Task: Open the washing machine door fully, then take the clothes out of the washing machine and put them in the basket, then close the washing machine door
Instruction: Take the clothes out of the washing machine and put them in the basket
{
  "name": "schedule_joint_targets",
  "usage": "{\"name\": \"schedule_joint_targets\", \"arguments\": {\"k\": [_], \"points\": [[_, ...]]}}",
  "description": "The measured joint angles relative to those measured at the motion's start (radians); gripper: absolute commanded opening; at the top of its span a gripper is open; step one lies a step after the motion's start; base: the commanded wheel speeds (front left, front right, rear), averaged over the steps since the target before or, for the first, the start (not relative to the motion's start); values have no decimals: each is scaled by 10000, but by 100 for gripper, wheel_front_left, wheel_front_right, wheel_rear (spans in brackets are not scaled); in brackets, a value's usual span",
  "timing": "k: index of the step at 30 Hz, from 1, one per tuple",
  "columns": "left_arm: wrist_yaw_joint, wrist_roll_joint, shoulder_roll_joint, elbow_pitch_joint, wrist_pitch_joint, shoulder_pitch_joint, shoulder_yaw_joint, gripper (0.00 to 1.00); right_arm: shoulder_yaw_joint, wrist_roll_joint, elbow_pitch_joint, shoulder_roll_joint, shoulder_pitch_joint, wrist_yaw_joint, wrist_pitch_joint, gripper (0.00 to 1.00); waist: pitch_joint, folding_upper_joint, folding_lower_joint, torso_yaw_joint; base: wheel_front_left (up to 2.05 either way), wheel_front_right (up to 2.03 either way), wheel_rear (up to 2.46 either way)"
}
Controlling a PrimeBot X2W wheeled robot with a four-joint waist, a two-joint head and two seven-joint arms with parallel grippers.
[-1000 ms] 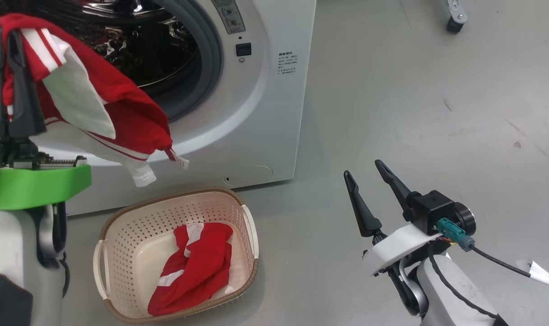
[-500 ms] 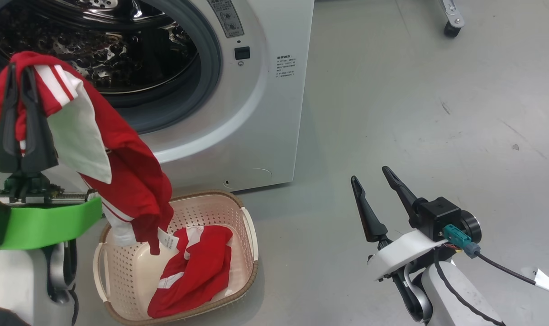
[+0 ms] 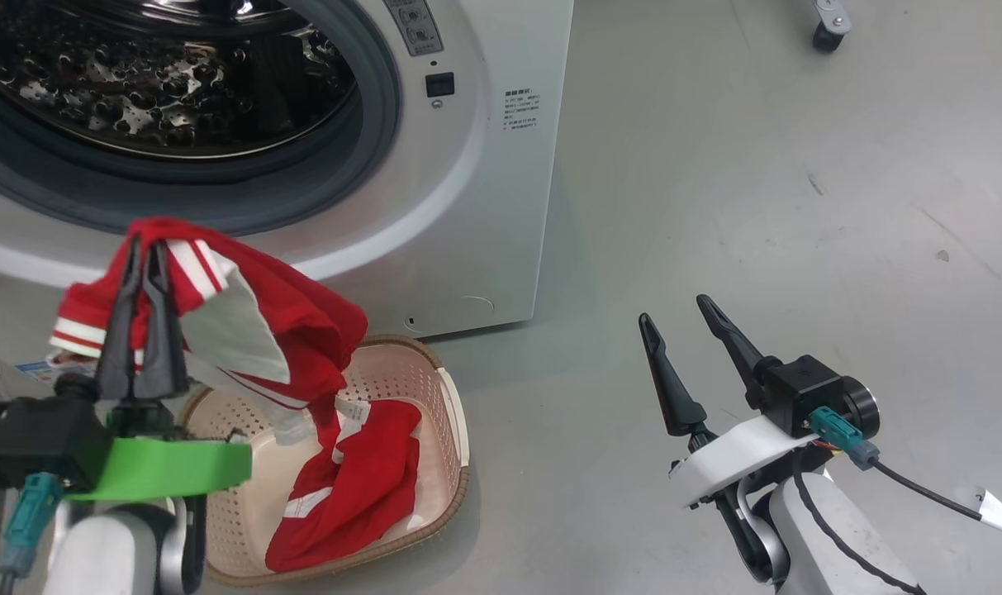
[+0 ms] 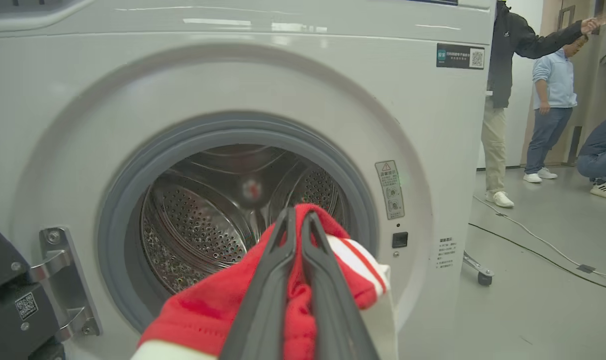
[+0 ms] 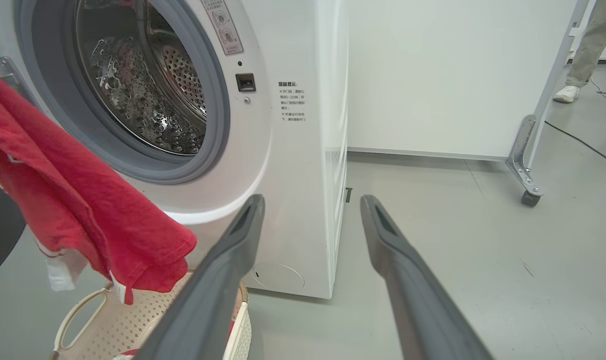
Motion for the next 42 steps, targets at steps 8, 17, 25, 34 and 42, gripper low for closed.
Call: {"name": "schedule_joint_targets", "arguments": {"k": [8, 17, 25, 34, 42], "points": [[0, -359, -228, 1156, -4, 611, -73, 0, -48, -40, -211, 4, -24, 0, 0, 100, 458, 0, 0, -74, 0, 0, 0], [-107, -571, -307, 2487, -190, 594, -125, 0, -44, -42, -627, 4, -318, -2, 0, 100, 1279, 0, 0, -218, 0, 0, 0], [-309, -731, -303, 4077, -263, -297, -98, 0, 12, -52, -1001, 4, -725, -2, 0, 100, 2287, 0, 0, -394, 0, 0, 0], [-458, -1039, -270, 5908, -96, -1609, 88, 0, 151, -52, -1475, 4, -1367, -2, 0, 100, 3526, 0, 1, -680, 0, 0, 0], [-554, -1547, -320, 7423, 407, -3178, 297, 0, 65, -128, -1691, 0, -1859, -17, 0, 100, 4659, 0, 1, -868, 0, 0, 0]]}}
